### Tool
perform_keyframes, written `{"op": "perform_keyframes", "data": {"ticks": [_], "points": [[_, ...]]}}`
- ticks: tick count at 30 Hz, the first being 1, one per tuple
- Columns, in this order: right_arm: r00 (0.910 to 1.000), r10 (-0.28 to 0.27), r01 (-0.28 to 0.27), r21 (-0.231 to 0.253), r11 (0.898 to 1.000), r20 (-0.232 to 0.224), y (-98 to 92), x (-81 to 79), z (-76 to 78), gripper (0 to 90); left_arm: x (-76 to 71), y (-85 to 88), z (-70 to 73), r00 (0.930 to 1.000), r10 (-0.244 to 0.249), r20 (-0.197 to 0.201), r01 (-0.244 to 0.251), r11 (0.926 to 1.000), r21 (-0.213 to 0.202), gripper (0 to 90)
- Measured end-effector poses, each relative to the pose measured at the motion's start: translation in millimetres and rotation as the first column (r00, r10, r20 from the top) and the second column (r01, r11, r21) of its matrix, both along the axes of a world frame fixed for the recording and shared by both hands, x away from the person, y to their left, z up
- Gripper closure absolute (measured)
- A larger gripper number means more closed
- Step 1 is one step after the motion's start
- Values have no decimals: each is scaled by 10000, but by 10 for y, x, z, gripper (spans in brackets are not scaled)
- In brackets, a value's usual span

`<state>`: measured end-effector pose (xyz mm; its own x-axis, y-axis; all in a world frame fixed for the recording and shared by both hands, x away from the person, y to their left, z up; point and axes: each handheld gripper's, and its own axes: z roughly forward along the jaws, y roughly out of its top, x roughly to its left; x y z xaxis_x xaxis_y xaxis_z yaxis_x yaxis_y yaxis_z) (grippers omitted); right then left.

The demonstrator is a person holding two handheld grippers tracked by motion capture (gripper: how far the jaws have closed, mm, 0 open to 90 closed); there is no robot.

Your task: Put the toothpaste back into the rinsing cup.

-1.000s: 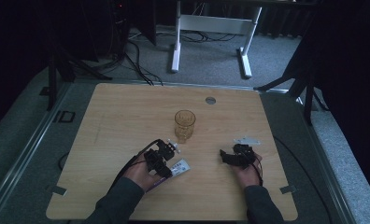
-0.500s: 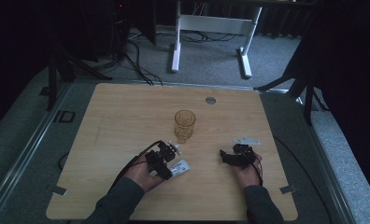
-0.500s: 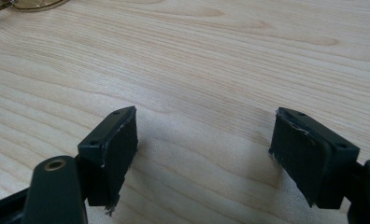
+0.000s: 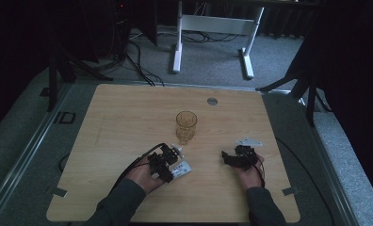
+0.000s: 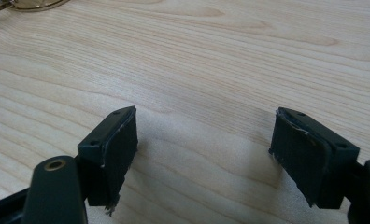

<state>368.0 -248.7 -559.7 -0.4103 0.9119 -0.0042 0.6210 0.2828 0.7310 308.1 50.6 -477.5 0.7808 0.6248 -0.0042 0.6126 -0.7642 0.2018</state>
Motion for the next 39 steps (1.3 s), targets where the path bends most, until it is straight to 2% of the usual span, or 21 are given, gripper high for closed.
{"op": "perform_keyframes", "data": {"ticks": [12, 17, 23, 27, 32, 39], "points": [[10000, -1, 1, 1, 10000, -3, 0, 0, 0, 227, 0, -24, -49, 9996, -217, -201, 222, 9995, 245, 588], [10000, -1, 1, -1, 10000, 0, 0, 0, 0, 227, 9, -47, -87, 9995, -246, -200, 256, 9982, 537, 592], [10000, 2, -2, -4, 10000, 0, 0, 0, 0, 227, 19, -60, -125, 9991, -289, -324, 307, 9979, 565, 608], [10000, 2, -2, -6, 10000, 0, 0, 0, 0, 227, 49, -81, -182, 9985, -281, -459, 310, 9974, 647, 631], [10000, 2, -2, -2, 10000, -3, 0, 0, 0, 227, 67, -108, -239, 9987, -251, -434, 287, 9961, 833, 634], [10000, 2, -2, -5, 10000, -1, 0, 0, 0, 227, 117, -103, -312, 9975, -197, -683, 248, 9969, 742, 635]]}}
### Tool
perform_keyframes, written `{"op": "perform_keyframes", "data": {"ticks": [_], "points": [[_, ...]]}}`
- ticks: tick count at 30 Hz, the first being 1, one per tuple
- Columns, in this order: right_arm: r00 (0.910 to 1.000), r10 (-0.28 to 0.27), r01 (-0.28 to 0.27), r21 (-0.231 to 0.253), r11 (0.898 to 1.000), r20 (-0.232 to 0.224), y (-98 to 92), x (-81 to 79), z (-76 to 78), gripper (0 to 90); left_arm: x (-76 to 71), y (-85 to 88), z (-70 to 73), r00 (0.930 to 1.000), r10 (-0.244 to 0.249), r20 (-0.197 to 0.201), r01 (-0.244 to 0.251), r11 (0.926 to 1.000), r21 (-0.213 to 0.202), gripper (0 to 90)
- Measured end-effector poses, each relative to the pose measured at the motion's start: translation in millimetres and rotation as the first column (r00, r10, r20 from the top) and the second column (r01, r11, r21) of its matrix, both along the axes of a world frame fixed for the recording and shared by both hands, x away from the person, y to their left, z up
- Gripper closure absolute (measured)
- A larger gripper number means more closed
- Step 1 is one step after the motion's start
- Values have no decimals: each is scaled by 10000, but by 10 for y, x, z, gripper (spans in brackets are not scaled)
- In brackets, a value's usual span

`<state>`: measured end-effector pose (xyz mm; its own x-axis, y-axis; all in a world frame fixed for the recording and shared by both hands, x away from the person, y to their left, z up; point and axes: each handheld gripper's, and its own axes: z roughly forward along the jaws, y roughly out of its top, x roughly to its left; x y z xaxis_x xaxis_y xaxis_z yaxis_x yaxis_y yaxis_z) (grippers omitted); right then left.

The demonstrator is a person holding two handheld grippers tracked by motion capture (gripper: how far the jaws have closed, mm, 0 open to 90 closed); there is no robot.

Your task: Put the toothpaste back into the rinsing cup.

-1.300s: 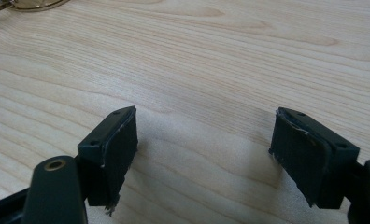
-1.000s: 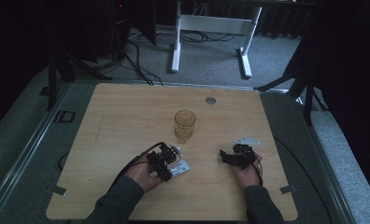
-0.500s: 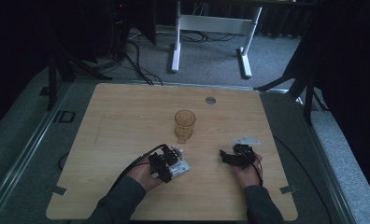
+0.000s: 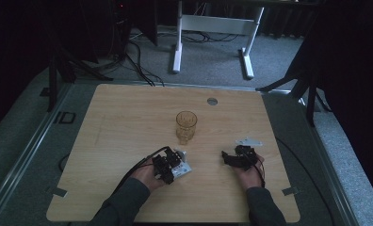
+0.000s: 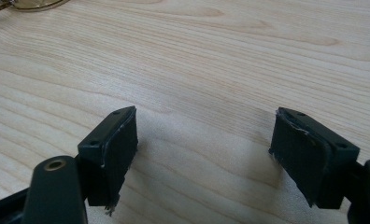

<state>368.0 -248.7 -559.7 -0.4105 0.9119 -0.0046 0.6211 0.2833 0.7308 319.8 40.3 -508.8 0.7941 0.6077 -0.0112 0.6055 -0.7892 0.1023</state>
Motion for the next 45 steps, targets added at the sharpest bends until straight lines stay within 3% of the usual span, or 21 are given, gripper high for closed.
{"op": "perform_keyframes", "data": {"ticks": [9, 22, 45], "points": [[10000, 3, -3, 0, 10000, -3, 0, 0, 0, 227, 50, 8, -83, 9997, 77, -234, -81, 9998, -156, 622], [10000, 0, 0, 18, 10000, -9, 2, 1, 0, 226, 28, 6, -82, 9997, -249, -56, 248, 9996, -134, 656], [10000, 24, -24, 12, 10000, -24, 10, 13, 1, 225, 54, 57, -24, 9990, -283, -353, 266, 9985, -474, 700]]}}
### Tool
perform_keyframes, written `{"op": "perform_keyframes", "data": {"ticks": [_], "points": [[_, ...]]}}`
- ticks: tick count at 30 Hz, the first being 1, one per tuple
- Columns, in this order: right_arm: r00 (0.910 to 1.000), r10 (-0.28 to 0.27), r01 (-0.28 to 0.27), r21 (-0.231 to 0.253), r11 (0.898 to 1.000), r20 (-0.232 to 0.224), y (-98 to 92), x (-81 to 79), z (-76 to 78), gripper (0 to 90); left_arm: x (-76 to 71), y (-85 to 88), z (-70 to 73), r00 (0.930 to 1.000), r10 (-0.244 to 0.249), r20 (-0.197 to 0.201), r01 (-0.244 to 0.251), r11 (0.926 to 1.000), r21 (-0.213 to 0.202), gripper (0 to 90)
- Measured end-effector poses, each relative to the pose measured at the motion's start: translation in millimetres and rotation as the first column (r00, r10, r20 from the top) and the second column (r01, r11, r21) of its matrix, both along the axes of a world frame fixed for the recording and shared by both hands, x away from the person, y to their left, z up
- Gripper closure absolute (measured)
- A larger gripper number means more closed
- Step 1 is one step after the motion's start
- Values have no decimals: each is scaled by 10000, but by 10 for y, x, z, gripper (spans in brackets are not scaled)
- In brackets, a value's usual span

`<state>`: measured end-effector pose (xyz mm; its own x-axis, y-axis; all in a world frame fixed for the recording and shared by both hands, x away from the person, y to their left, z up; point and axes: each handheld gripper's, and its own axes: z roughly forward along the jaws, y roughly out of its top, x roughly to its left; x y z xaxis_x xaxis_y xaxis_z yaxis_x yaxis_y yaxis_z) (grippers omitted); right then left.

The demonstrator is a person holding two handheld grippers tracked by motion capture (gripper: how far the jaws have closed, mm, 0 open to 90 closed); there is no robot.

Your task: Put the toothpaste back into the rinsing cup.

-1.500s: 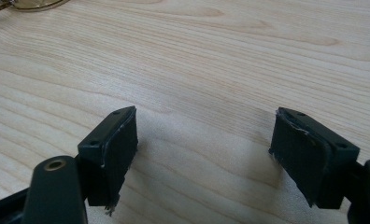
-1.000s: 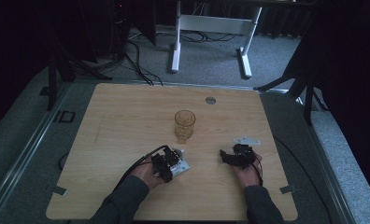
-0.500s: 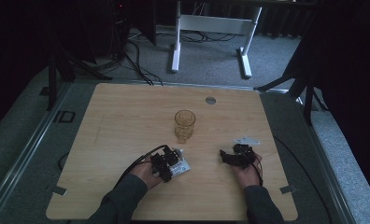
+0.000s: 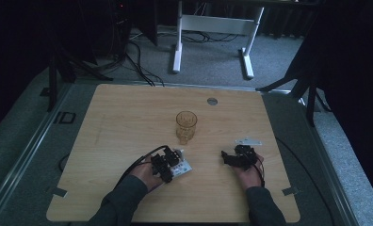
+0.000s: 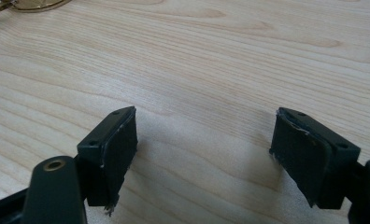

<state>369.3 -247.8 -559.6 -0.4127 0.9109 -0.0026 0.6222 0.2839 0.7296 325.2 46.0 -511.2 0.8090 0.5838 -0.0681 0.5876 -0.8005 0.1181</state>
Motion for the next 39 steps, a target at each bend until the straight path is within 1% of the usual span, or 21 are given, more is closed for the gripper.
{"op": "perform_keyframes", "data": {"ticks": [4, 9, 11, 12, 24, 33, 39], "points": [[10000, 10, -10, 1, 10000, 3, 0, 2, 0, 224, 1, 5, 17, 10000, 61, 42, -61, 10000, -79, 701], [10000, 12, -12, 13, 10000, 4, 2, 3, 0, 224, 13, 35, 56, 9997, 185, 155, -180, 9993, -336, 702], [10000, 22, -22, 9, 10000, 3, 1, 4, 0, 224, 17, 41, 65, 9997, 206, 162, -200, 9992, -336, 703], [10000, 21, -21, 11, 10000, 5, 2, 5, 0, 224, 24, 55, 76, 9995, 248, 196, -239, 9989, -414, 704], [10000, 22, -22, 8, 10000, 7, 2, 5, -1, 224, 35, 97, 134, 9982, 447, 403, -422, 9973, -606, 711], [10000, 24, -24, 10, 10000, 7, 2, 5, -1, 225, 49, 123, 206, 9960, 665, 593, -617, 9949, -792, 717], [10000, 23, -23, 13, 10000, 7, 2, 5, -1, 224, 64, 142, 251, 9949, 713, 709, -650, 9940, -877, 717]]}}
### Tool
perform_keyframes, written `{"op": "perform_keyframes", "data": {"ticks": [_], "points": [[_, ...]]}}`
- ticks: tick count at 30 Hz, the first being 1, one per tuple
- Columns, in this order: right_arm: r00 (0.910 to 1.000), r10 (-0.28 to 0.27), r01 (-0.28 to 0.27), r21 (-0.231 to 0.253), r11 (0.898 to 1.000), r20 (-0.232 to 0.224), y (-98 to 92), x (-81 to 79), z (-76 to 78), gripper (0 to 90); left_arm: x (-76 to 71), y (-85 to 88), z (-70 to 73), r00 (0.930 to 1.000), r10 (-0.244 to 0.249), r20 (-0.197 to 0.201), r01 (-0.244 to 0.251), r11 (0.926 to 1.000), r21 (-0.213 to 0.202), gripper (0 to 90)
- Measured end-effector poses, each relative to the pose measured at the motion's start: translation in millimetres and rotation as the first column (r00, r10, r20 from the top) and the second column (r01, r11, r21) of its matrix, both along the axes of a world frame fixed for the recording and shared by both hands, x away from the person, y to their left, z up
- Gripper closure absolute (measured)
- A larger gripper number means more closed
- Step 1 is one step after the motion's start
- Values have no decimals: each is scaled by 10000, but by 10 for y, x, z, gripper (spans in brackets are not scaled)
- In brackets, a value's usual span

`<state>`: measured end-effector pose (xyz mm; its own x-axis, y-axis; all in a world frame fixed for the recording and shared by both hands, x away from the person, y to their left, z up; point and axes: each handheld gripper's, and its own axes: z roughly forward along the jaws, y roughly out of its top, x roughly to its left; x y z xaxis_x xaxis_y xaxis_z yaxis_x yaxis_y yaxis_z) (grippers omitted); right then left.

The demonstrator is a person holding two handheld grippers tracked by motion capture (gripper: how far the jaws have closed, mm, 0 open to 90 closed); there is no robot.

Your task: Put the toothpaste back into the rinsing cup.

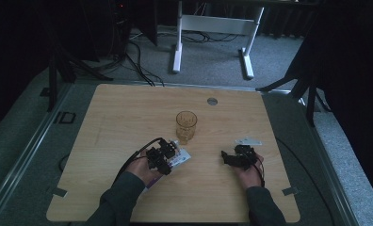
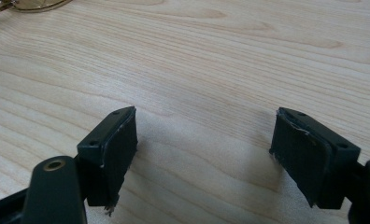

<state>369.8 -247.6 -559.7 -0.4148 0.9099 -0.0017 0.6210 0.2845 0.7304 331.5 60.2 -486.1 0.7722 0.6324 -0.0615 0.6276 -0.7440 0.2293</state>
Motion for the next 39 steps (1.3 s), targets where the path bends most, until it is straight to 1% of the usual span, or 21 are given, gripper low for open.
{"op": "perform_keyframes", "data": {"ticks": [4, 6, 14, 15, 17, 19, 23, 30, 32, 34, 36, 39], "points": [[10000, -1, 1, 1, 10000, 1, 0, 0, 0, 224, -9, -4, 28, 9998, 41, 218, -43, 10000, 78, 717], [10000, -1, 1, 1, 10000, -2, 0, 0, 0, 224, -7, -1, 39, 9997, 69, 237, -69, 10000, -27, 717], [10000, -1, 1, -3, 10000, -2, 0, 0, 0, 224, 18, 43, 100, 9989, 278, 390, -270, 9994, -209, 719], [10000, -4, 4, -3, 10000, -1, 0, 0, 0, 224, 28, 60, 122, 9984, 366, 426, -355, 9990, -285, 719], [10000, -1, 1, -2, 10000, -1, 0, 0, 0, 224, 28, 60, 122, 9984, 366, 426, -355, 9990, -285, 719], [10000, -1, 1, -2, 10000, -1, 0, 0, 0, 224, 43, 88, 165, 9975, 498, 510, -477, 9980, -413, 719], [10000, 0, 0, 0, 10000, -2, 0, 0, 0, 224, 58, 115, 204, 9960, 625, 645, -595, 9971, -472, 719], [10000, 1, -1, -2, 10000, -1, 0, 0, 0, 224, 85, 157, 235, 9935, 838, 773, -784, 9944, -704, 720], [10000, 1, -1, -2, 10000, 0, 0, 0, 0, 224, 90, 163, 241, 9923, 860, 889, -793, 9939, -761, 720], [10000, 0, 0, -3, 10000, -1, 0, 0, 0, 224, 82, 155, 254, 9895, 907, 1128, -831, 9941, -702, 720], [10000, 0, 0, -3, 10000, 0, 0, 0, 0, 224, 85, 148, 261, 9895, 903, 1128, -829, 9942, -681, 720], [10000, 4, -4, -8, 10000, 4, 1, 2, 0, 224, 104, 156, 259, 9880, 988, 1186, -901, 9930, -767, 720]]}}
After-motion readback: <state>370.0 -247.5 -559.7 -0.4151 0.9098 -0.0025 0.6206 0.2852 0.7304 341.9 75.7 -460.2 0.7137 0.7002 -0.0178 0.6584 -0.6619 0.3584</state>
